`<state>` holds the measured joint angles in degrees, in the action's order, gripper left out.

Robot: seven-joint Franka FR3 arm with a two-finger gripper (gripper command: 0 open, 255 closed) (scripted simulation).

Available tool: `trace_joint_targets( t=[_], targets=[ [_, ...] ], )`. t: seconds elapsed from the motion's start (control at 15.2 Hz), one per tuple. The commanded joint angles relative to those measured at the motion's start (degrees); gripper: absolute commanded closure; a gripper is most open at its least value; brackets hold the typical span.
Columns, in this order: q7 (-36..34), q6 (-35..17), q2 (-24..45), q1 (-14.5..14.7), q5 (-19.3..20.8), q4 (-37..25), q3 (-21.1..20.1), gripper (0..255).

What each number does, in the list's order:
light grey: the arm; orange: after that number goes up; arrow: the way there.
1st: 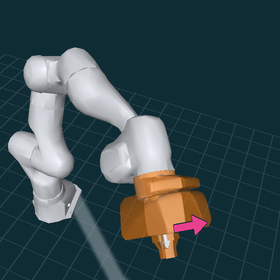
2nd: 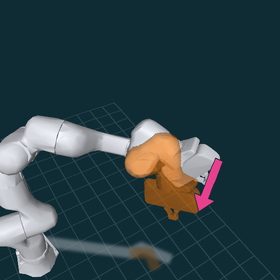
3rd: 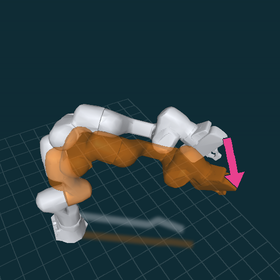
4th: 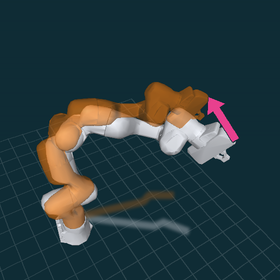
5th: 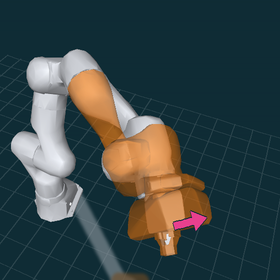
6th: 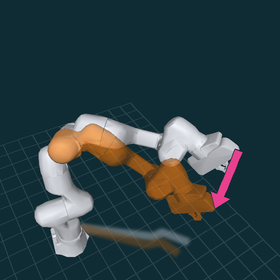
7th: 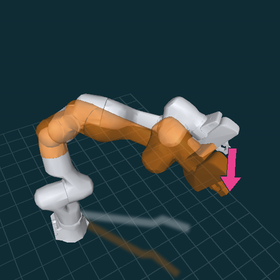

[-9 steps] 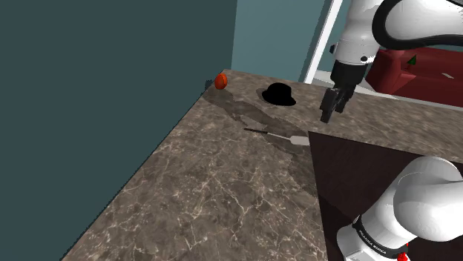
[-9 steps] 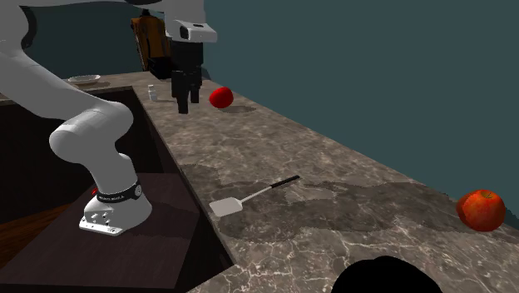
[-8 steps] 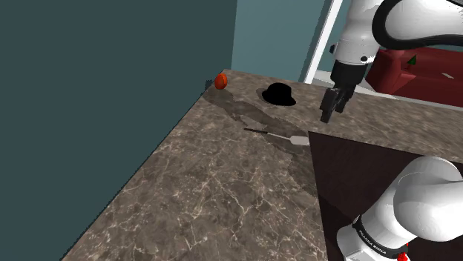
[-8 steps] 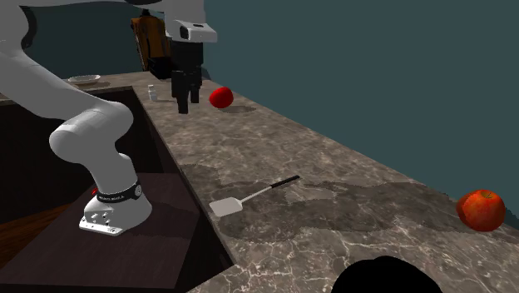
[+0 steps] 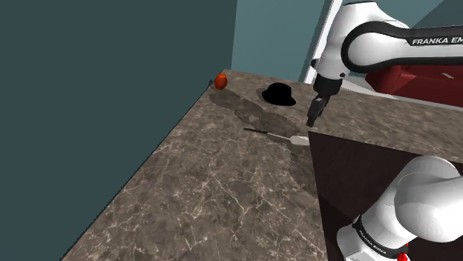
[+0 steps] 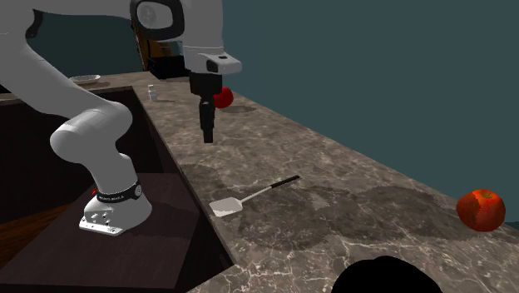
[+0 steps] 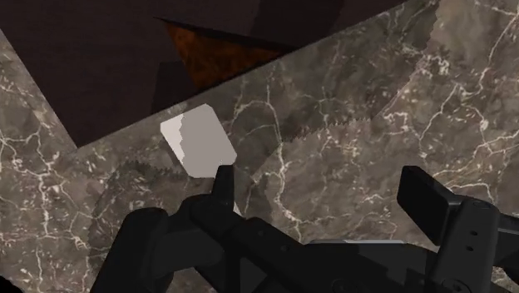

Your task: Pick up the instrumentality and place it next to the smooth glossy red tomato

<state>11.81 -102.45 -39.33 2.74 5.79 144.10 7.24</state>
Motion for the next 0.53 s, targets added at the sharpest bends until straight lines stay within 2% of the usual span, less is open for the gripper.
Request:
trace_joint_targets(
  t=[0.0,0.46],
  targets=[
    [3.9,-5.33,3.25,0.81,0.61,0.96,1.82,0],
    [18.36,-20.72,16.99,4.26,-0.02,-0.48,8.22,0]
  ],
)
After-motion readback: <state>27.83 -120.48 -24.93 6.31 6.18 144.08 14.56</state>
